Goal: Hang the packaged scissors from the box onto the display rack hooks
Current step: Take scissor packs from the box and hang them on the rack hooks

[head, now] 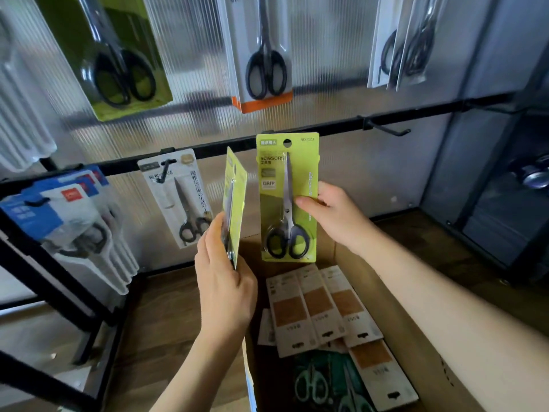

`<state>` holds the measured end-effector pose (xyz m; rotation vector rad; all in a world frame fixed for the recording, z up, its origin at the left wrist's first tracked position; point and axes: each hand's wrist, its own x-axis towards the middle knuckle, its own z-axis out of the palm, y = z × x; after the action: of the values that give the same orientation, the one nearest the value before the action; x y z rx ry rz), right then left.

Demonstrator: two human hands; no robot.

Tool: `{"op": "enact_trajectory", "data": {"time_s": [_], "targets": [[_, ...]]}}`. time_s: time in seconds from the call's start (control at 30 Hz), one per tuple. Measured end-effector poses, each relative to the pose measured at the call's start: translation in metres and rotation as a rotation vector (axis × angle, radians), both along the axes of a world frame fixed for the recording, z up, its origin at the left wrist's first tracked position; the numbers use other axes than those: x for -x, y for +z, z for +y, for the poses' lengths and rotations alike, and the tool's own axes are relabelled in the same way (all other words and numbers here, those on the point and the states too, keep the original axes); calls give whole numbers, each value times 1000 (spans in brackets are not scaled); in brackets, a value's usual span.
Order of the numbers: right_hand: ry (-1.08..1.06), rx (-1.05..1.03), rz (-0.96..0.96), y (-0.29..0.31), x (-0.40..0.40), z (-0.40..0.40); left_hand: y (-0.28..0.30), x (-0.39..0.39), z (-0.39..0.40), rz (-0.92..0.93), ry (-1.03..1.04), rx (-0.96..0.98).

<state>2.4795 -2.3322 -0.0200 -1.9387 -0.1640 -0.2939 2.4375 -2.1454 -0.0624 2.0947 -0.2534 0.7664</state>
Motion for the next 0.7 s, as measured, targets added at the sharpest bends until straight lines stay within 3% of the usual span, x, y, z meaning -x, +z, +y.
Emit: {"op": "enact_trajectory", "data": {"time_s": [0.17, 0.3, 0.5, 0.7], "targets": [[-15, 59, 104, -13, -1, 2, -5, 0, 1, 59, -37, 52], [-76, 2, 74, -19, 0, -4, -4, 1, -4, 62, -54, 122], [-66, 21, 103, -24, -11, -1, 2, 2, -6, 259, -105, 279], [-90, 51, 138, -28, -29, -1, 14, -1, -7, 467, -249, 563]]}}
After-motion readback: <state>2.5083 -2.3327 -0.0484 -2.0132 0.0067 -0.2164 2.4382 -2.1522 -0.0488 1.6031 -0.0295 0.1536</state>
